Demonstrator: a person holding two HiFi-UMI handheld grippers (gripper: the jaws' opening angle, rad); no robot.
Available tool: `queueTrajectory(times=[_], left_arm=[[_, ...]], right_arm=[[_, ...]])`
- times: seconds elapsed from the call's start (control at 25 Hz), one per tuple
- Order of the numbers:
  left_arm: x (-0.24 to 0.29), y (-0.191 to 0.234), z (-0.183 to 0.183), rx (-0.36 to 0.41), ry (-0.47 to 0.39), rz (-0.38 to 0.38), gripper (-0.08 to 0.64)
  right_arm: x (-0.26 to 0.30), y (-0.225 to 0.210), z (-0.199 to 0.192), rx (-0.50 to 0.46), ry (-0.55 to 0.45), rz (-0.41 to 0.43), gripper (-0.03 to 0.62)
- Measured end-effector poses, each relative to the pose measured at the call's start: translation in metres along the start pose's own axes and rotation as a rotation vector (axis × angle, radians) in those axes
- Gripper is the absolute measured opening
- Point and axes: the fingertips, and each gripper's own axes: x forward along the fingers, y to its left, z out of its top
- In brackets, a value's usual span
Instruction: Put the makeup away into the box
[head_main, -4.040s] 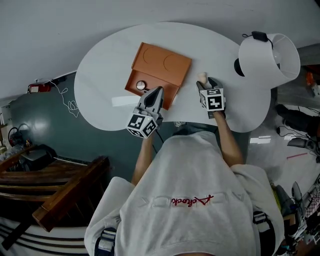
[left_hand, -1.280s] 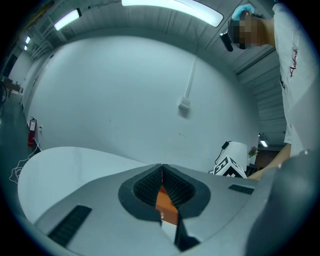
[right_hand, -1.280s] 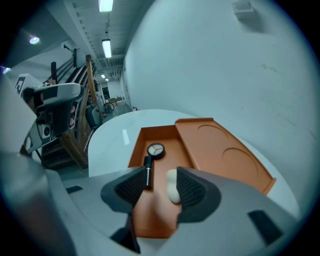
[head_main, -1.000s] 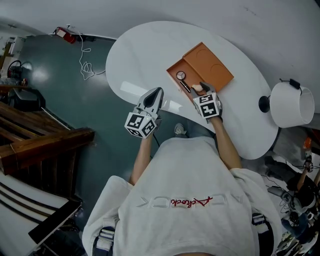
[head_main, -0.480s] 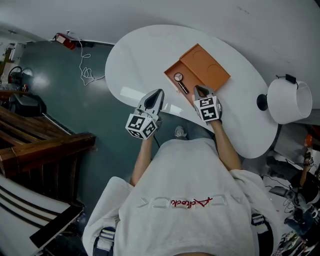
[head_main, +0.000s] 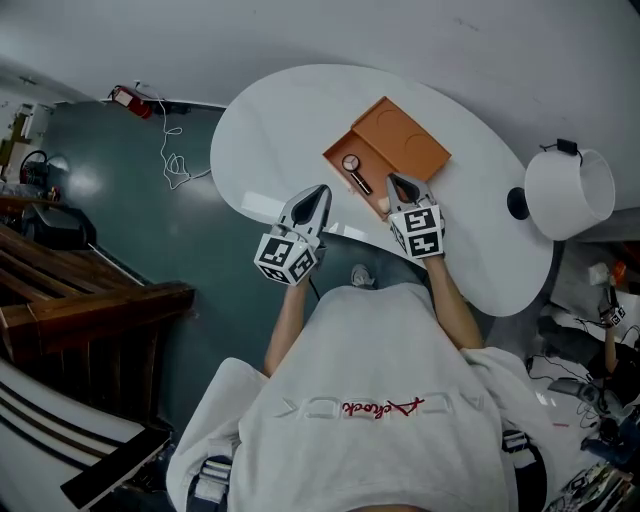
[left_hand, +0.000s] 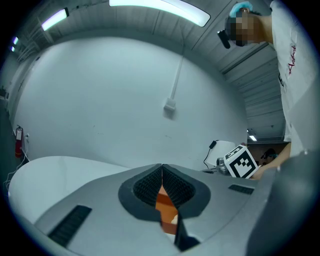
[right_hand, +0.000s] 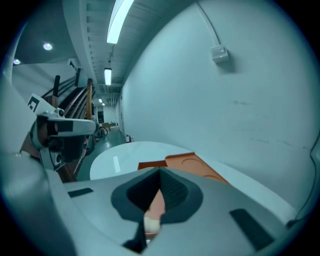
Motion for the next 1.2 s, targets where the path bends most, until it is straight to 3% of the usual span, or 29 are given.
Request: queueTrajectory(times=[0.36, 1.2], left_arm=[[0.010, -0.028, 0.014, 0.054, -0.017, -0.062, 0.011], [0.006, -0.040, 0.017, 0.054, -0.037, -0.080, 0.009]], right_arm=[[-0.053, 0.006, 0.044, -0.011, -0.157, -0.022, 0.020], [-0.071, 0.010, 0.034, -0.019, -0.159, -0.047, 0.018]])
